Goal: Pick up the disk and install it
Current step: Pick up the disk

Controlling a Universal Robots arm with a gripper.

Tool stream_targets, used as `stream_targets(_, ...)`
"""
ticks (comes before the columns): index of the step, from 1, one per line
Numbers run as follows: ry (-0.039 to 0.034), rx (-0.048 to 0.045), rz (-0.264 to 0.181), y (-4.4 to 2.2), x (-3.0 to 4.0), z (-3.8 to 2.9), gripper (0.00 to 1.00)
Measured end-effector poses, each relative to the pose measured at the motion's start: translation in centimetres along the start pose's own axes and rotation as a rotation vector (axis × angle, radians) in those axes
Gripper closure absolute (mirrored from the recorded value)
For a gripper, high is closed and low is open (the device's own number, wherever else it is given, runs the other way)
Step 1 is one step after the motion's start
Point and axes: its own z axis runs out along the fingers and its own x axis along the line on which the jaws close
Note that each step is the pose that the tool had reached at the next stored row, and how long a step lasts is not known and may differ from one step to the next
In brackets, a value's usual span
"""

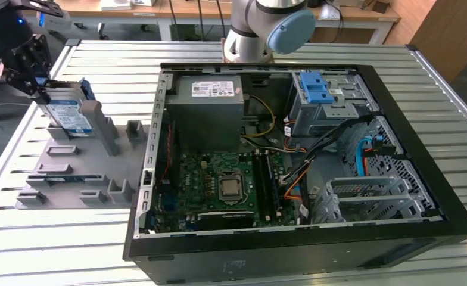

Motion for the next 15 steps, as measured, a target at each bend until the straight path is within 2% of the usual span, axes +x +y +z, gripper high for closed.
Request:
stream_targets(1,0.0,0.0,0.0,0.0,0.0,0.0,0.63)
stream_targets(7,0.0,0.0,-0.002,0.0,0.0,0.01,0.63)
stream_targets(11,0.0006,-0.0004,-0.042,0.01,0.0,0.01,0.63)
stream_targets(15,0.0007,-0.0005,-0.049,0.01,0.0,0.01,0.63)
